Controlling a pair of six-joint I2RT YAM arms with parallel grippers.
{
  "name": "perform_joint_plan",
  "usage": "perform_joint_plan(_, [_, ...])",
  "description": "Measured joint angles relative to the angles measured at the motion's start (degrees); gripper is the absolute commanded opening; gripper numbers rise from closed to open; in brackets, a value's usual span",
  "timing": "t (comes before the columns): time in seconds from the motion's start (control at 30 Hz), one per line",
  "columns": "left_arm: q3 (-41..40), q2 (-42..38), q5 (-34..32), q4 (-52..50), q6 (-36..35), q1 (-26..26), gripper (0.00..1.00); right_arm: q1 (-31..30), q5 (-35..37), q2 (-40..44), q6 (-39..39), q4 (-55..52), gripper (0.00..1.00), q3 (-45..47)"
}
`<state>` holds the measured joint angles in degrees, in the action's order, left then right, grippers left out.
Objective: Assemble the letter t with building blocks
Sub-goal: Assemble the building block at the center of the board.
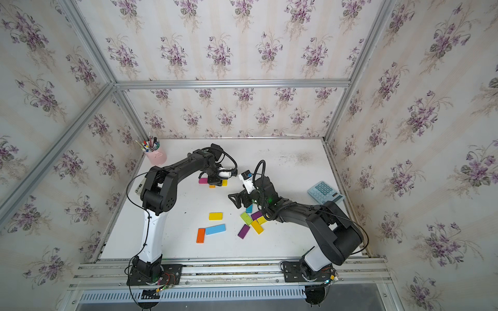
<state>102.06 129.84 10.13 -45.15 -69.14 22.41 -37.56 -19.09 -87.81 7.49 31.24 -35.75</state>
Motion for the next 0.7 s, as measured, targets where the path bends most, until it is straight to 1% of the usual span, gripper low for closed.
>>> perform_joint_plan(0.7, [1.1,0.7,0.5,-1.3,0.0,-0.1,0.5,0.0,-0.7,0.0,0.0,0.0,1.0,0.0])
